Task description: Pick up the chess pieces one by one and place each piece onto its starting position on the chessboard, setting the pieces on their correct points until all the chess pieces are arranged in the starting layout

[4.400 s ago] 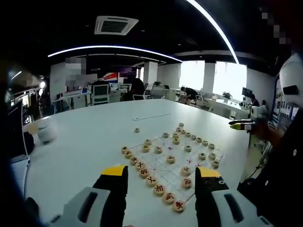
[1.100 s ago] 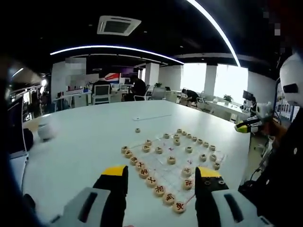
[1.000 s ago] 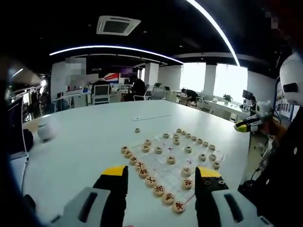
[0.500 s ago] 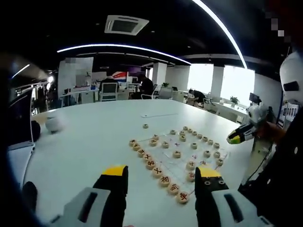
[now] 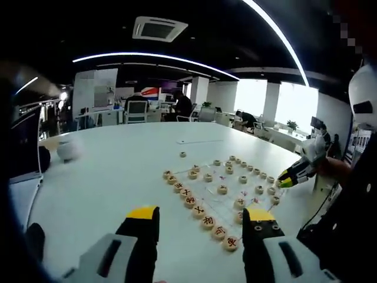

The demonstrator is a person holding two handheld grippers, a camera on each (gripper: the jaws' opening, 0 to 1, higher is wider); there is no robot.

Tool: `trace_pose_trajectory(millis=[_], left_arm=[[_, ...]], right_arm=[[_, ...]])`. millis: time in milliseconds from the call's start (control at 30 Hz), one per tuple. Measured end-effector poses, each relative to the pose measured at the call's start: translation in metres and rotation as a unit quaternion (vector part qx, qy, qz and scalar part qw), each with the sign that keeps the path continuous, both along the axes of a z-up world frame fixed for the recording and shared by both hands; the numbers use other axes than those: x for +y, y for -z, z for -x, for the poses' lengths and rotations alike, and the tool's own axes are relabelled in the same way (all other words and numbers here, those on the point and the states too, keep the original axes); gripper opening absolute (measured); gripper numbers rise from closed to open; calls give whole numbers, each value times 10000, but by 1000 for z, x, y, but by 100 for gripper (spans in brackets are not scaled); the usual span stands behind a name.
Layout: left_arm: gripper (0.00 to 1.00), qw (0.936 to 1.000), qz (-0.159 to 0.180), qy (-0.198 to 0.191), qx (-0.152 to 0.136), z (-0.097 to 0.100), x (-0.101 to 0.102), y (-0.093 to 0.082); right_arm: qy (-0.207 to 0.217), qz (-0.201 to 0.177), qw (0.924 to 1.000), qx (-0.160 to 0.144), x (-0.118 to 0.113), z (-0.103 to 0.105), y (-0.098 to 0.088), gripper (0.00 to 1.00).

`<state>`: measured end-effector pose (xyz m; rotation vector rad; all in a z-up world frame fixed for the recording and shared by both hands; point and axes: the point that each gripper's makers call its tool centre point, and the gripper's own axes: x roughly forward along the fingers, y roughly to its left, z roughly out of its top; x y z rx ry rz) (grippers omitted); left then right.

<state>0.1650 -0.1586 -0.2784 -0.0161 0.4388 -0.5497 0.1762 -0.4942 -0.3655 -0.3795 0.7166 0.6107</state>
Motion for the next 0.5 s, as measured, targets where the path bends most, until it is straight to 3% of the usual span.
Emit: trace_pose_trajectory(millis=[333, 500], left_arm=[[57, 10000, -35, 40, 11, -2, -3, 0], [57, 9999, -58, 102, -18, -4, -8, -4]], right_arm=[[11, -174, 9998, -102, 2, 1, 0, 24], [166, -461, 9984, -278, -11, 2, -16, 29]])
